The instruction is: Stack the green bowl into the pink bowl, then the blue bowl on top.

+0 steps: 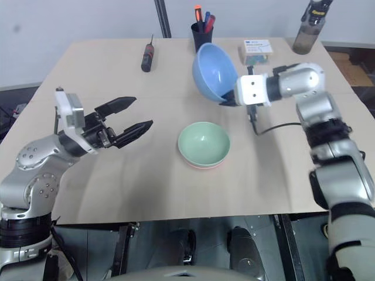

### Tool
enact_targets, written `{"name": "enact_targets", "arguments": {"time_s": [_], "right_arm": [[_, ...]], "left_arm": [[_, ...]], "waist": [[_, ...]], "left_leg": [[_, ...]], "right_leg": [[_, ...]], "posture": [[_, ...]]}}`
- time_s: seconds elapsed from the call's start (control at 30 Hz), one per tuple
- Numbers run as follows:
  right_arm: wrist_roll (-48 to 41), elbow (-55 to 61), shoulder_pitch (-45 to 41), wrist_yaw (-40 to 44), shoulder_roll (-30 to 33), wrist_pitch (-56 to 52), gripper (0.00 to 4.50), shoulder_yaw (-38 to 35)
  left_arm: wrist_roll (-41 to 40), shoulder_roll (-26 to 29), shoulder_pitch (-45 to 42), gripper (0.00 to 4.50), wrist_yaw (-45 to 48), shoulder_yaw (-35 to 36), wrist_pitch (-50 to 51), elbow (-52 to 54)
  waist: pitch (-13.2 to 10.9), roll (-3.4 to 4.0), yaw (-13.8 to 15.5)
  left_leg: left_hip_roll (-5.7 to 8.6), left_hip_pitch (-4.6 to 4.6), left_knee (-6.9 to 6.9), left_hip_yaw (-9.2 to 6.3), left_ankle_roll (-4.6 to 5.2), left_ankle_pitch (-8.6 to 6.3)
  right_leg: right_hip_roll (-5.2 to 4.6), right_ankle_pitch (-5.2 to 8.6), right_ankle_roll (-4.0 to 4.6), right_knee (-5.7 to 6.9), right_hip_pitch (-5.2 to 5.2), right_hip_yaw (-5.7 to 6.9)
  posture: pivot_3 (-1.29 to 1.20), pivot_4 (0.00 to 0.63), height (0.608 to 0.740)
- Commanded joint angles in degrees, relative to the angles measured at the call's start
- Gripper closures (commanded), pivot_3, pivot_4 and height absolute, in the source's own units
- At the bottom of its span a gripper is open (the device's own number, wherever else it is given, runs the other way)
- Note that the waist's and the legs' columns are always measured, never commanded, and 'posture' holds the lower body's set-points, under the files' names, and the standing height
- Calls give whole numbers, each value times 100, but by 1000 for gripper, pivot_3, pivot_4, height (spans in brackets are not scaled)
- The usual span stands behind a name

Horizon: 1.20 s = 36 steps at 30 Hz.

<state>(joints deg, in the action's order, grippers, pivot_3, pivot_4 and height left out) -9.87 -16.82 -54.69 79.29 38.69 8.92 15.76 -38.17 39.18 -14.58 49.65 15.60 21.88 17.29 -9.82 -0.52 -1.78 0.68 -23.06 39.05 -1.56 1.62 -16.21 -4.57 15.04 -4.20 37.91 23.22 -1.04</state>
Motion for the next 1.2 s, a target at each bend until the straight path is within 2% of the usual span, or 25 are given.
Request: {"name": "enact_targets", "arguments": {"time_s": [0.03,0.17,0.27,0.33,0.4,0.57,0.73,0.93,1.07,1.2], "right_arm": [[-674,1809,344,31,318,-1519,4429,-209],[-774,2821,927,-301,329,-2448,4429,-67],[-706,3092,1226,-439,270,-2773,3543,72],[-624,3120,1280,-522,257,-2846,2644,97],[-576,3124,1273,-620,257,-2913,1973,62],[-1097,3610,1475,-1174,396,-3728,136,-696],[-1641,4462,2560,-1909,861,-4737,42,-2076],[-1878,5094,4042,-2310,1255,-5063,42,-3501],[-2142,5344,4609,-2412,1373,-5240,42,-4018],[-2292,5489,4864,-2485,1449,-5241,42,-4132]], "left_arm": [[75,52,-140,0,77,49,-178,-52],[121,74,-302,0,156,-3,-186,-187],[138,89,-410,0,220,-38,-185,-254],[141,92,-438,0,245,-50,-177,-257],[149,98,-441,0,266,-58,-163,-243],[72,164,-223,0,299,48,-49,0],[-612,450,446,0,699,590,289,412],[-255,894,951,0,602,907,357,372],[57,1058,1183,0,685,811,192,318],[-35,1171,1330,0,929,711,357,414]], "waist": [[0,1,1],[1,-2,7],[2,-3,32],[2,-3,45],[2,-3,51],[2,-3,105],[3,-6,137],[5,-2,149],[6,-1,126],[7,-1,117]], "left_leg": [[3,-4,3,5,0,0],[4,-15,10,3,0,1],[7,-20,12,0,1,1],[11,-27,16,2,2,0],[11,-44,23,1,2,1],[11,-65,27,-11,1,2],[13,-74,23,-22,6,-2],[13,-60,24,-17,5,-1],[10,-42,24,-9,29,-15],[10,-39,25,-7,30,-15]], "right_leg": [[0,0,0,4,9,-3],[0,0,0,9,17,-1],[8,0,0,8,18,5],[8,-1,-1,7,23,4],[9,-1,-2,11,41,5],[13,-1,-2,8,55,17],[4,0,-1,-2,53,27],[6,0,-1,4,40,23],[12,0,-1,6,23,17],[13,-1,-2,6,21,16]], "posture": [[0,150,740],[0,150,740],[0,150,740],[0,150,740],[0,150,740],[0,150,740],[0,150,740],[0,150,740],[0,150,740],[0,150,740]]}}
